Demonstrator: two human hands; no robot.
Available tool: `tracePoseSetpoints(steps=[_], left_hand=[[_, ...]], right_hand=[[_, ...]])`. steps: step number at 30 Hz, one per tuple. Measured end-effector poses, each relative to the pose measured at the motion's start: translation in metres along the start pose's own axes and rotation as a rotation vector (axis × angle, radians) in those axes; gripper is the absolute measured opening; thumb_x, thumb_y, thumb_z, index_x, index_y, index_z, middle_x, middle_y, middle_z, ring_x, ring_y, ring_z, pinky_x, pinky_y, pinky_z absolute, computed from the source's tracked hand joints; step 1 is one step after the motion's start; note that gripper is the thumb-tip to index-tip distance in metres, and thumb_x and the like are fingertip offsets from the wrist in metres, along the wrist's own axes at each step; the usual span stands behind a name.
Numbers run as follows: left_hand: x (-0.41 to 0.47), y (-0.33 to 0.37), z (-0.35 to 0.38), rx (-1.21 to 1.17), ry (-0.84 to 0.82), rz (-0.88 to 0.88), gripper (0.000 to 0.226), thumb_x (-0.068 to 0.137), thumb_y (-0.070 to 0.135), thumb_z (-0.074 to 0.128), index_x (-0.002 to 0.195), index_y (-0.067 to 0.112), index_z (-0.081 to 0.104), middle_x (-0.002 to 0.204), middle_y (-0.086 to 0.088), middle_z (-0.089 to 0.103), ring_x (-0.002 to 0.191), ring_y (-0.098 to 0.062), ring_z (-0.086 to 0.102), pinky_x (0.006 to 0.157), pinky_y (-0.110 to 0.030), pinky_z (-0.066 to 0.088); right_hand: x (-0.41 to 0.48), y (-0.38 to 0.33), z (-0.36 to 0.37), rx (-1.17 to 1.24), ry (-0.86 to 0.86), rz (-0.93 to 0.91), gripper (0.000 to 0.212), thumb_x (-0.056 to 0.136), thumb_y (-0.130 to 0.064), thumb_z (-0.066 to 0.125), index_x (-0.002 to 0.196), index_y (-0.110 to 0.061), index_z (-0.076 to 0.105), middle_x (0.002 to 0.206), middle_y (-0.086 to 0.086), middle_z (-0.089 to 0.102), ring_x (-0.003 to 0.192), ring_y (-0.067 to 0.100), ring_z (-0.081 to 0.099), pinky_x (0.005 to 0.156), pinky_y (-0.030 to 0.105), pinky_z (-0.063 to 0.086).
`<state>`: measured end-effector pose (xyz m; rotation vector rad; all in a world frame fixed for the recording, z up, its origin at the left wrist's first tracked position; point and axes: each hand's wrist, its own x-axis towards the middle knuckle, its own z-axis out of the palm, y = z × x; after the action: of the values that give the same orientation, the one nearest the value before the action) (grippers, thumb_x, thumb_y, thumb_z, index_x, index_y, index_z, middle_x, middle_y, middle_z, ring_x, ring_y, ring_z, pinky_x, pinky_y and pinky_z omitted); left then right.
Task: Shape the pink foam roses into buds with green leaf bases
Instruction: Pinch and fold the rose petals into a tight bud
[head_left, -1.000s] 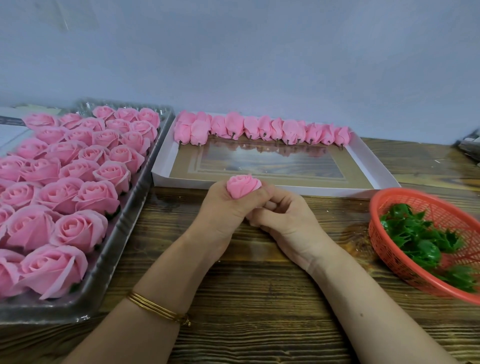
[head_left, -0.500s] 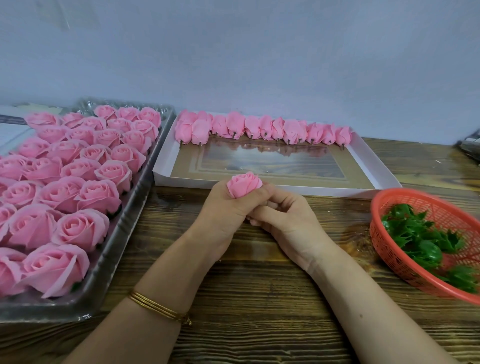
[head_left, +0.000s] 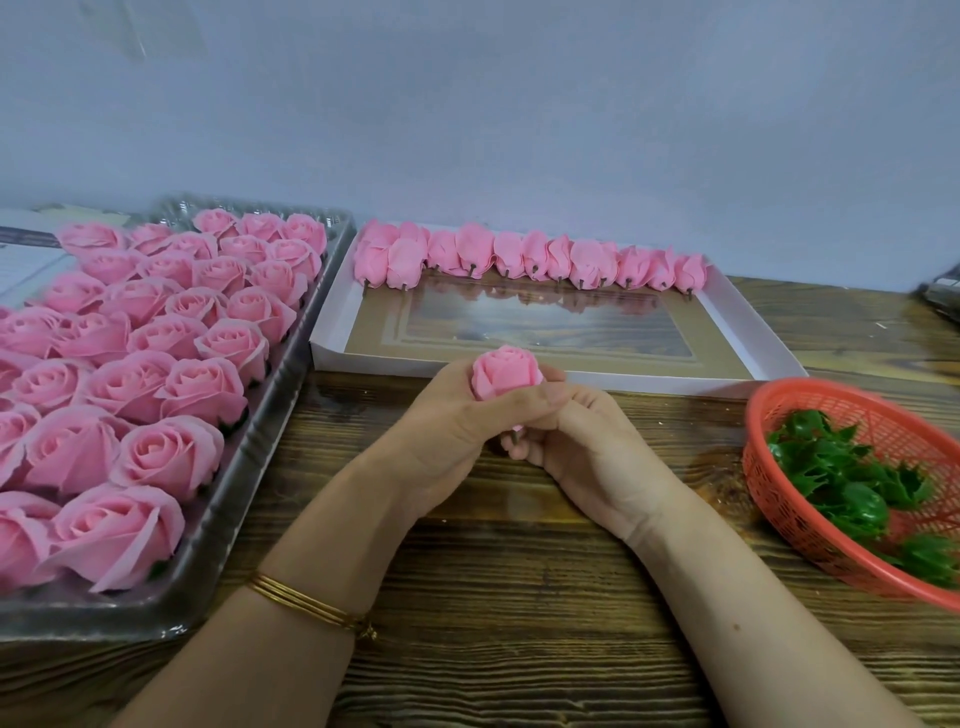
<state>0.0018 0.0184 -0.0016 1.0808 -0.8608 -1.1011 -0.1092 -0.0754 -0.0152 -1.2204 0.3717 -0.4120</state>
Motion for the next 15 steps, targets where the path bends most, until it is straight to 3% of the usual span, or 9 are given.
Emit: tracePoseSetpoints(steps=[3, 7, 10, 15], left_hand=[[0.0002, 0.0011, -0.0027, 0.024, -0.055, 0.001, 0.043, 0.079, 0.021, 0.070, 0.115, -0.001, 0.064, 0.088, -0.009, 0.060, 0.083, -0.023, 0.054, 0.076, -0.028, 0.047], [0.0013, 0.0011, -0.0051, 0.030, -0.105, 0.018, 0.049, 0.073, 0.031, 0.074, 0.111, 0.002, 0.065, 0.086, -0.010, 0.061, 0.068, -0.014, 0.052, 0.063, -0.027, 0.046], [0.0015, -0.0007, -0.0055, 0.035, -0.101, 0.022, 0.044, 0.080, 0.029, 0.074, 0.113, 0.002, 0.067, 0.084, -0.004, 0.063, 0.068, -0.012, 0.054, 0.058, -0.026, 0.048], [0.0006, -0.0023, -0.0027, 0.048, -0.028, 0.027, 0.045, 0.080, 0.036, 0.071, 0.109, 0.003, 0.070, 0.093, -0.013, 0.064, 0.072, -0.023, 0.053, 0.049, -0.025, 0.046]], right_hand=[[-0.0007, -0.0016, 0.0004, 0.011, -0.018, 0.019, 0.017, 0.075, -0.010, 0.058, 0.083, 0.002, 0.066, 0.068, 0.009, 0.054, 0.064, 0.016, 0.054, 0.062, 0.022, 0.047], [-0.0005, -0.0036, 0.0007, 0.027, -0.054, 0.048, 0.027, 0.076, -0.013, 0.055, 0.094, 0.005, 0.064, 0.070, 0.010, 0.055, 0.064, 0.016, 0.053, 0.061, 0.023, 0.046], [-0.0012, -0.0050, 0.0026, 0.039, -0.105, 0.072, 0.023, 0.077, -0.016, 0.054, 0.088, -0.002, 0.068, 0.072, 0.008, 0.063, 0.064, 0.014, 0.055, 0.061, 0.022, 0.048], [-0.0033, -0.0054, 0.0061, 0.074, -0.145, 0.077, 0.022, 0.081, -0.019, 0.053, 0.089, -0.007, 0.071, 0.075, 0.008, 0.065, 0.068, 0.015, 0.055, 0.061, 0.022, 0.047]])
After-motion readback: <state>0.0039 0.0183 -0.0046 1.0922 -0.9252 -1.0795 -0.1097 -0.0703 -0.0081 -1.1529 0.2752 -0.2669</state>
